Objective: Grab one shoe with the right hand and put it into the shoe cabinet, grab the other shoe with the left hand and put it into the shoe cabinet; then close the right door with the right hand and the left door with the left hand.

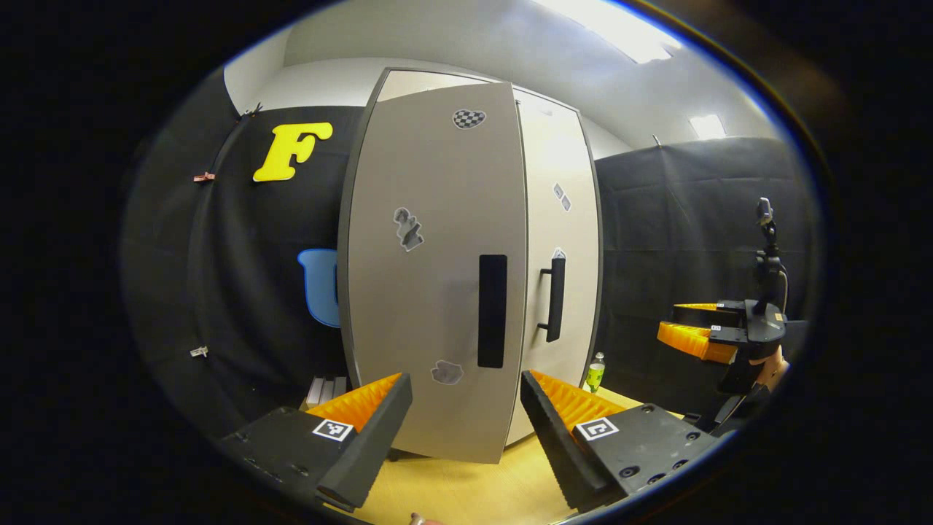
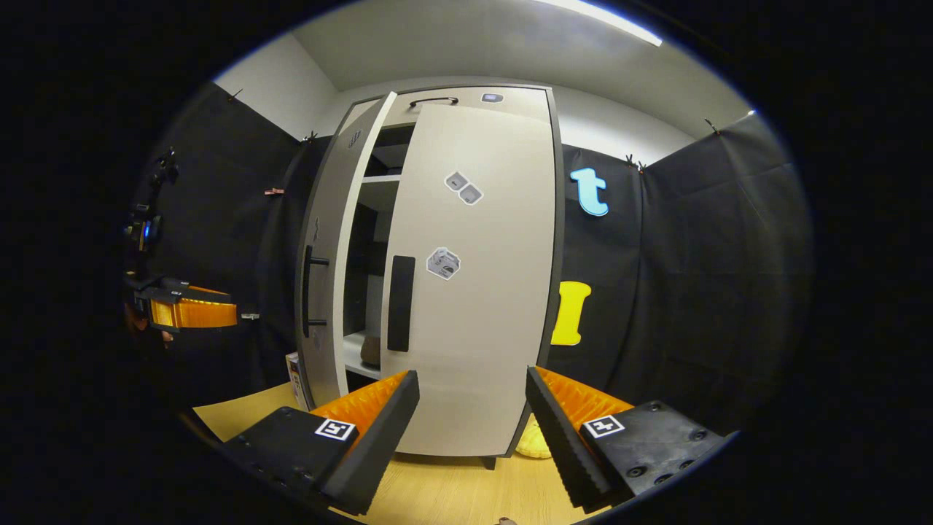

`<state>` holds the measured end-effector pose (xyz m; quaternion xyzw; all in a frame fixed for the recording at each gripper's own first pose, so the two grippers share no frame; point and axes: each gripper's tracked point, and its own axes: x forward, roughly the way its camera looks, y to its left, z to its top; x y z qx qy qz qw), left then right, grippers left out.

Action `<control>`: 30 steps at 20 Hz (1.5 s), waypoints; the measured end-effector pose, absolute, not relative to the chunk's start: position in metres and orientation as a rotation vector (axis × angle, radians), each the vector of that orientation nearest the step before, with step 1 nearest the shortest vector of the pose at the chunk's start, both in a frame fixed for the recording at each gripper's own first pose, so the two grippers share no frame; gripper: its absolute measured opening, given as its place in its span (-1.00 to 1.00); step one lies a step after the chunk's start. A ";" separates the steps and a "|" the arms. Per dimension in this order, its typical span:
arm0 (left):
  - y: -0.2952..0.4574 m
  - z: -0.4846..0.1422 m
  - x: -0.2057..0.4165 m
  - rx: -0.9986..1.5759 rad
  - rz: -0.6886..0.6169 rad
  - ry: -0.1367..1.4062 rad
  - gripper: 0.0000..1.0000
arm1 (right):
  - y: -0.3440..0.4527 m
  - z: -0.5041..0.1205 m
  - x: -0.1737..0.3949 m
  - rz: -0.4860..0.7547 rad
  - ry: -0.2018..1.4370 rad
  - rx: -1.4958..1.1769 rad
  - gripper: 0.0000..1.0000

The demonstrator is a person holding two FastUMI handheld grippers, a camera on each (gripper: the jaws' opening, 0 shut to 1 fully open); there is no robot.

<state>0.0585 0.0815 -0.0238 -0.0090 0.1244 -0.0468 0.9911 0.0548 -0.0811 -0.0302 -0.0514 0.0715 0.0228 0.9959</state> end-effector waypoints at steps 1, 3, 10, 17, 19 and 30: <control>0.082 -0.024 0.059 -0.020 -0.093 0.249 0.90 | -0.081 -0.029 0.054 0.045 0.140 -0.104 0.94; 0.081 -0.025 0.059 -0.022 -0.098 0.252 0.90 | -0.080 -0.028 0.054 0.047 0.138 -0.099 0.95; 0.084 -0.026 0.058 -0.009 -0.092 0.259 0.90 | -0.076 -0.027 0.058 0.057 0.137 -0.094 0.96; 0.086 -0.022 0.060 -0.008 -0.075 0.226 0.90 | -0.081 -0.021 0.063 0.051 0.117 -0.098 0.96; 0.087 -0.023 0.061 -0.008 -0.072 0.227 0.86 | -0.081 -0.023 0.064 0.052 0.117 -0.097 0.96; 0.088 -0.023 0.068 0.001 -0.056 0.217 0.90 | -0.081 -0.023 0.066 0.055 0.118 -0.074 0.96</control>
